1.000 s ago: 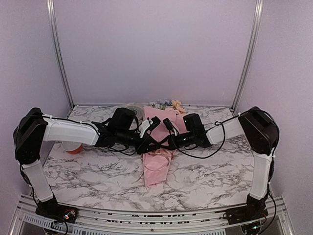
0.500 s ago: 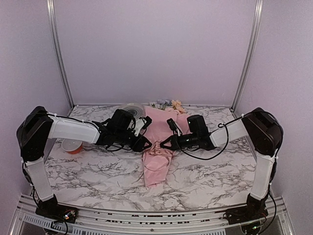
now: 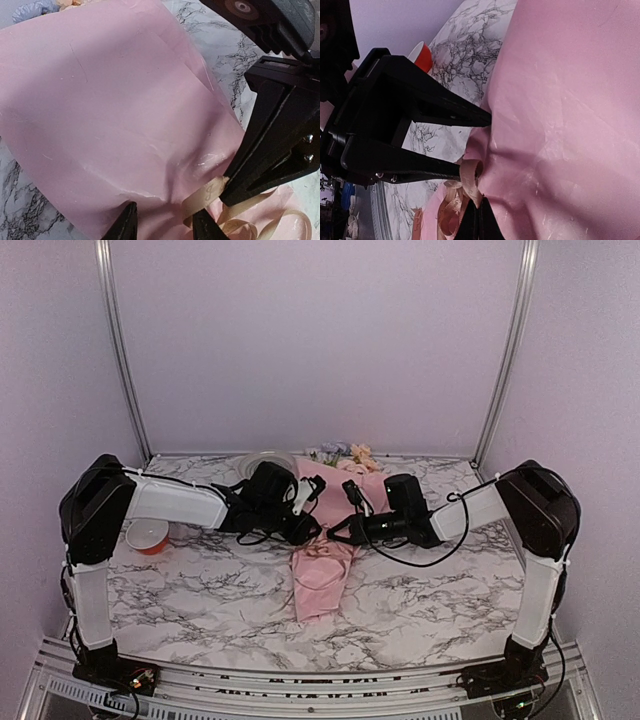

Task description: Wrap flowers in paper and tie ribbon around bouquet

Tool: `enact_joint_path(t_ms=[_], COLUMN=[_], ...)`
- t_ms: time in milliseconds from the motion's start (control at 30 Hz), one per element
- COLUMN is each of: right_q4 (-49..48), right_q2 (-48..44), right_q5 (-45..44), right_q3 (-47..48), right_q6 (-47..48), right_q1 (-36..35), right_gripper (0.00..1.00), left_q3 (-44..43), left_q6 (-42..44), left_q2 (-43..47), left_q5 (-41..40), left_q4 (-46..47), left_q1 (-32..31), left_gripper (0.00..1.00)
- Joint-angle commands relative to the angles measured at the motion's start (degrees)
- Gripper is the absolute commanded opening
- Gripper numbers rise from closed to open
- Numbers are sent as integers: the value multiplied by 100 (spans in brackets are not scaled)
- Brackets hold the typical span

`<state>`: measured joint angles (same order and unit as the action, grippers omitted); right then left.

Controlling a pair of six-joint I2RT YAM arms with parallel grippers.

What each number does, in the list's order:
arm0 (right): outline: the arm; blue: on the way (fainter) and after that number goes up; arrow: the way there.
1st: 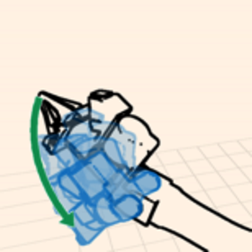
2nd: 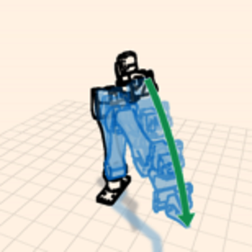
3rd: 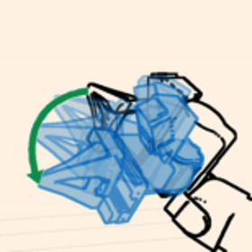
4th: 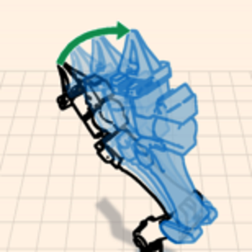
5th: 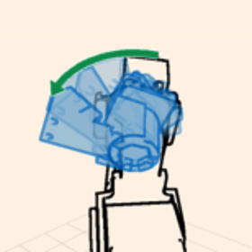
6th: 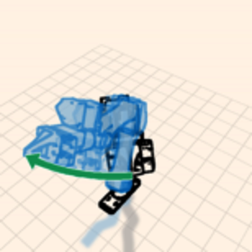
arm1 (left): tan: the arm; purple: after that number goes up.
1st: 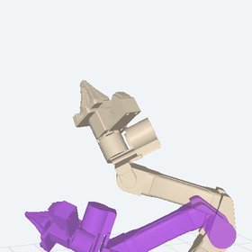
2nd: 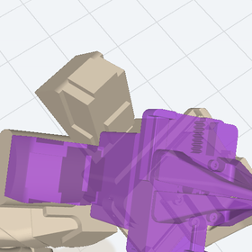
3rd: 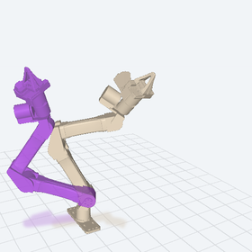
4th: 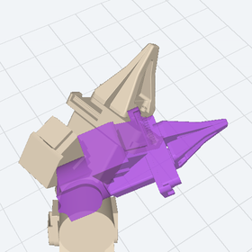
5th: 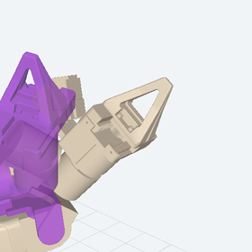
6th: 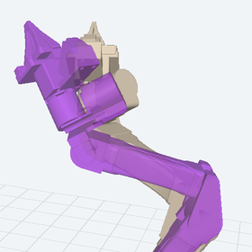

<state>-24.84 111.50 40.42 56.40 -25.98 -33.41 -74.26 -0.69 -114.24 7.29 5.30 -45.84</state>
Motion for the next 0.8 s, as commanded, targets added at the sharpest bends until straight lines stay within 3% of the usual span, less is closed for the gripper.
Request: enact_joint_path(t_ms=[0, 133, 333, 567, 667, 767], right_q4=[-155, -149, -173, -303, -335, -350], right_q2=[-170, -195, -279, -95, -66, -38], right_q5=[97, 104, -24, -87, -81, -46], right_q3=[24, -50, -367, -473, -496, -473], right_q6=[-57, -51, -37, -96, -117, -139], right_q1=[32, 36, 43, 75, 96, 106], right_gripper=[0, 0, 0, 0, 0, 0], left_q3=[-268, -306, -213, 144, 218, 233], left_q6=[289, 326, 406, 311, 270, 62], left_q2=[-197, -268, -16, 253, 331, 345], left_q5=[-615, -1197, -3065, -3549, -3848, -3972], left_q4=[-367, -407, -237, 145, 306, 86], left_q1=[-118, -177, -188, -188, -124, 126], left_gripper=[38, 38, 42, 43, 49, 49])
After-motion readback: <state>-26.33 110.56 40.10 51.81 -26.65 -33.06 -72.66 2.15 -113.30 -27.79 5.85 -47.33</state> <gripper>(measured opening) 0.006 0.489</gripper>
